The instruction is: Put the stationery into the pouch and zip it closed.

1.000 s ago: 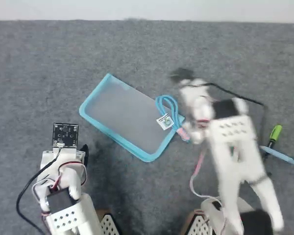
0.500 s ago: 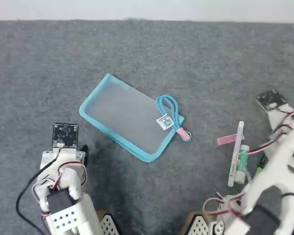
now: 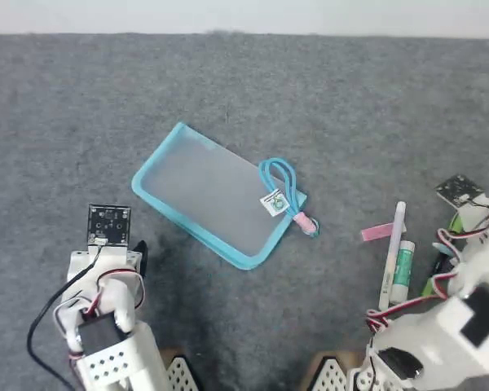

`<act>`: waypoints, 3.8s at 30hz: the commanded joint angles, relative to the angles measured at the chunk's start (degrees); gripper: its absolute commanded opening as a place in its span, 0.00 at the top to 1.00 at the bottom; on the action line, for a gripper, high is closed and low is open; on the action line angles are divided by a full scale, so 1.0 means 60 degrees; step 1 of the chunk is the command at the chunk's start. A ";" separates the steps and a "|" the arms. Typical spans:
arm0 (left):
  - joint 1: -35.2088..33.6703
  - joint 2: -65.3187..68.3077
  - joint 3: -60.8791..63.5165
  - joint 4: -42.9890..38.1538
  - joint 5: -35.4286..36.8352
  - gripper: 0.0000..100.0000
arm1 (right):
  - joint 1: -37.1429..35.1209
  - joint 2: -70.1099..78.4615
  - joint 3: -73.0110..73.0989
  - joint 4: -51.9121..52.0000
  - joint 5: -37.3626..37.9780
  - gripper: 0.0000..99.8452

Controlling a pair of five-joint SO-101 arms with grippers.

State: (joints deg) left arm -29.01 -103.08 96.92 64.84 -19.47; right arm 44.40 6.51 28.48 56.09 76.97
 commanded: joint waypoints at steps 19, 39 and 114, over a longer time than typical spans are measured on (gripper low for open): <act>0.0044 -0.0132 -0.0051 0.0117 -0.0073 0.75 | -0.0051 0.0608 -0.3604 0.2659 -0.8176 0.99; 0.0029 -0.0132 -0.0051 0.0234 -0.0073 0.75 | -0.2440 0.4564 -0.6418 0.2352 -0.9582 0.99; 0.0044 -0.0132 -0.0051 0.0234 -0.0088 0.75 | -0.3245 -0.1560 0.0029 0.0960 -0.8484 0.87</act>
State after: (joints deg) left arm -29.01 -103.08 96.92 65.71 -19.47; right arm 24.35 -1.76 32.97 58.37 24.75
